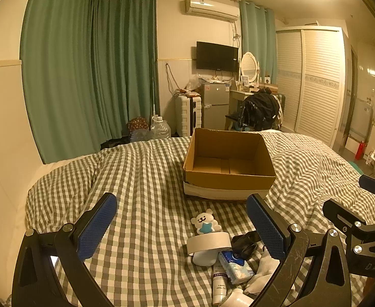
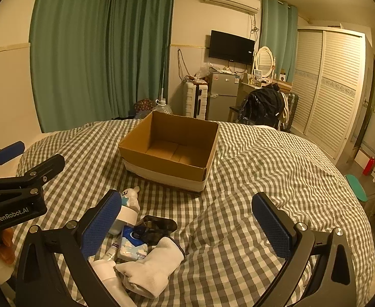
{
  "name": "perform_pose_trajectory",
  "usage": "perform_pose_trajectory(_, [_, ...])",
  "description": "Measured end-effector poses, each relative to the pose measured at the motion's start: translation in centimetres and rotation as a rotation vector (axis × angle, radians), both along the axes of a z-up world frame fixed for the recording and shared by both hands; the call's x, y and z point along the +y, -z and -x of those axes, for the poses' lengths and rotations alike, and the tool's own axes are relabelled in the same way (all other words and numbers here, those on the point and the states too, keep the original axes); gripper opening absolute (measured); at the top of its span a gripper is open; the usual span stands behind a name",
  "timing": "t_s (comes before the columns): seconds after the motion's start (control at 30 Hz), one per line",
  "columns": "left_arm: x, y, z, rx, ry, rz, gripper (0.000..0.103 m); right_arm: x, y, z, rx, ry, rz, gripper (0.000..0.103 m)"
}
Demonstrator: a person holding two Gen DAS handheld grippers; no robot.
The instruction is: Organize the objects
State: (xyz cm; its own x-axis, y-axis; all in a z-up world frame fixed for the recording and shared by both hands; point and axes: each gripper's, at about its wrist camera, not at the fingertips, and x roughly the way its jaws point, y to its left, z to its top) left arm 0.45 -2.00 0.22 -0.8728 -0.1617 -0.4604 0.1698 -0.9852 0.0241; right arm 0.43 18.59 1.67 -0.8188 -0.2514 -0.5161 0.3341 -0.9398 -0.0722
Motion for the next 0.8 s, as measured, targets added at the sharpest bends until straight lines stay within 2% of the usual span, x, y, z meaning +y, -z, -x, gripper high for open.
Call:
perform_pose_trajectory(0.2, [-0.4,0.3,0.2,-0.011,-0.032,-0.005,0.103,-0.1,0.0,-0.1,-0.003,-0.004,-0.001,0.1])
perform_pose_trajectory(0.47, [-0.3,2.0,1.7,-0.072,-0.036,0.0,0.103,-0.4,1.2,0.7,-0.045,-0.011,0.0,0.099])
perform_pose_trajectory(0.8, [-0.6,6.2,4.7,-0.201,-0.036,0.009,0.103,-1.3,6.6,4.7,-0.23,-0.026,-0.048,0.099])
